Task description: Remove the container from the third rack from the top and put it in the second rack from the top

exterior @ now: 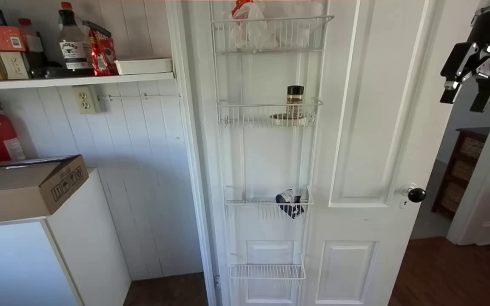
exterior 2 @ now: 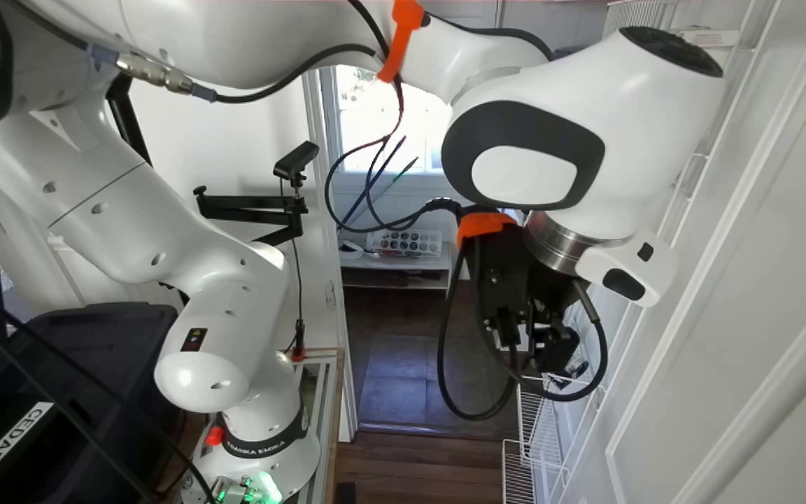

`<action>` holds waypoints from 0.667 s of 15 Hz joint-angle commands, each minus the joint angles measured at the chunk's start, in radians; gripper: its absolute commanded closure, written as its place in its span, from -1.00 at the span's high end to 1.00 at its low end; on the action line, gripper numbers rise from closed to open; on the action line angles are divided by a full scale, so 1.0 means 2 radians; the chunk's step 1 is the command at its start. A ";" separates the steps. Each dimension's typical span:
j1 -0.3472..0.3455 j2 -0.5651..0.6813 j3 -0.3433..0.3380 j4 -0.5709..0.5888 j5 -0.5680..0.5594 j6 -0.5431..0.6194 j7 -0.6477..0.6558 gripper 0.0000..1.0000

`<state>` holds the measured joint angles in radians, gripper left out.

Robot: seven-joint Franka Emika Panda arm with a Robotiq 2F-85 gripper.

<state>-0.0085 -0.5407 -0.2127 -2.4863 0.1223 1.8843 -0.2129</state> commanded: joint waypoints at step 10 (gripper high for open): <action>-0.022 0.110 0.014 0.044 0.143 -0.043 0.148 1.00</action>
<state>-0.0308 -0.3874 -0.1992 -2.4618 0.3110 1.8530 0.0169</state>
